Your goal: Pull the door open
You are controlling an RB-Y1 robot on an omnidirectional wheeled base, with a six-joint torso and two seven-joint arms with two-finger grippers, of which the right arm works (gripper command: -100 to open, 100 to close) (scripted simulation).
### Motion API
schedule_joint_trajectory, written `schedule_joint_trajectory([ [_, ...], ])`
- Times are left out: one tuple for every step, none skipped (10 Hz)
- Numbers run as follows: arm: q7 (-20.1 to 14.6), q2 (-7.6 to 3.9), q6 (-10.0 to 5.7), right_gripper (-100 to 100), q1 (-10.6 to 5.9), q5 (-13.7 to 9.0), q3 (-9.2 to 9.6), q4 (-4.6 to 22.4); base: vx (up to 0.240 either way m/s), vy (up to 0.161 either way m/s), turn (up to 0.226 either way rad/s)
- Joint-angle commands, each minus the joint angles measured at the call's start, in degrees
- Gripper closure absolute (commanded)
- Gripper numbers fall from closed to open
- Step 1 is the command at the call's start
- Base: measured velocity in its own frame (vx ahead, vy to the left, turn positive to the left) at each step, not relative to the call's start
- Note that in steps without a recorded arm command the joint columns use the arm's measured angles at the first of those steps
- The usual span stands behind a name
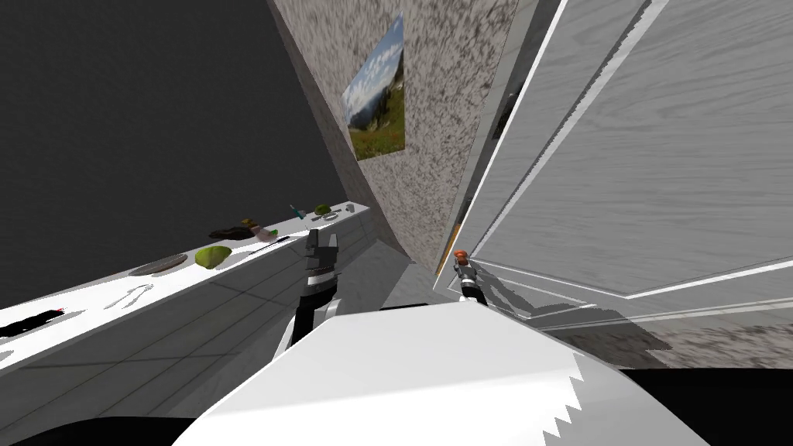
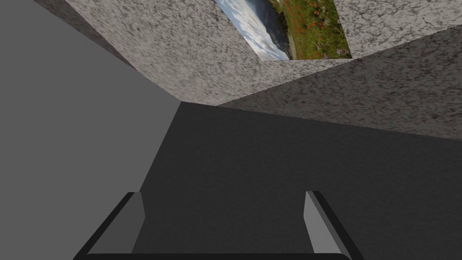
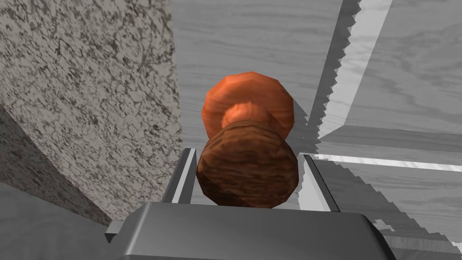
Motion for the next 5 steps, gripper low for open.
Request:
schedule_joint_trajectory([
  [-1.3, -0.52, 0.16, 100, 0.2, 0.6, 1.24, -0.5, -0.25, 0.017, 0.076],
  [-1.8, -0.77, 0.25, 100, 0.3, 0.9, 1.83, -0.7, -0.24, 0.007, 0.068],
  [-1.3, -0.67, 0.29, 100, 0.22, 0.7, 1.41, -0.3, -0.105, 0.009, 0.018],
  [-2.7, -1.27, 0.08, 100, 0.84, 1.5, 2.85, -0.7, -0.174, -0.017, 0.102],
  [-2.9, -1.43, 0.0, 100, 0.95, 1.6, 3.13, -0.8, -0.199, -0.032, 0.093],
])
